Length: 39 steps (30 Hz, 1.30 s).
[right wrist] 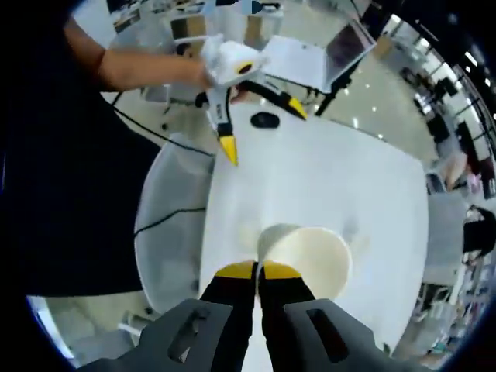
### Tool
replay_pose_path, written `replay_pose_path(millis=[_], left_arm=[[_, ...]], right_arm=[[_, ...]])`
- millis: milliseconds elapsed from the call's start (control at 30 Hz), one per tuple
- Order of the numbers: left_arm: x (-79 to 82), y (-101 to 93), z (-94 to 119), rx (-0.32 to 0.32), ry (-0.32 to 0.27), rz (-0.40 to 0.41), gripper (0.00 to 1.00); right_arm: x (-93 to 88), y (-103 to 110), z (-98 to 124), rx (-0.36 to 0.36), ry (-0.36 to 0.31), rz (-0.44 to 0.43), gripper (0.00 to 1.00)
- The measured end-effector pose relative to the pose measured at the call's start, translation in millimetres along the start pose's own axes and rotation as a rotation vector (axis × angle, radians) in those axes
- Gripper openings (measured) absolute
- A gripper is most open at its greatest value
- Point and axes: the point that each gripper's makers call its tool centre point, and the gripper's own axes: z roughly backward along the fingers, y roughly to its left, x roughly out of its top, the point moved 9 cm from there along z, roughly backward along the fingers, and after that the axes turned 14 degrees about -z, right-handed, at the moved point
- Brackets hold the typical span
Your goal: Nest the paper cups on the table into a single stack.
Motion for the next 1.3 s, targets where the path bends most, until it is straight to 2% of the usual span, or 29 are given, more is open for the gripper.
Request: replay_pose_path(millis=[267,433,533,1167,1300], left_arm=[[-6.8,-2.4,3.8,0.002,0.033,0.014,0.98],[-6.5,-3.4,3.1,-0.003,0.035,0.017,0.98],[-8.3,-4.5,2.6,-0.002,0.061,0.029,0.98],[-20.3,-10.5,-1.5,-0.006,0.069,0.064,0.98],[-23.4,-12.6,-2.4,-0.015,0.045,0.061,0.98]], right_arm=[[-3.7,1.2,-5.9,0.014,-0.002,-0.052,0.00],[-6.4,1.2,-15.9,0.017,0.004,-0.071,0.00],[-7.6,2.0,-24.2,0.019,0.011,-0.080,0.00],[-18.4,0.6,-66.6,0.041,0.028,-0.129,0.00],[-18.1,1.4,-73.3,0.048,0.026,-0.135,0.00]])
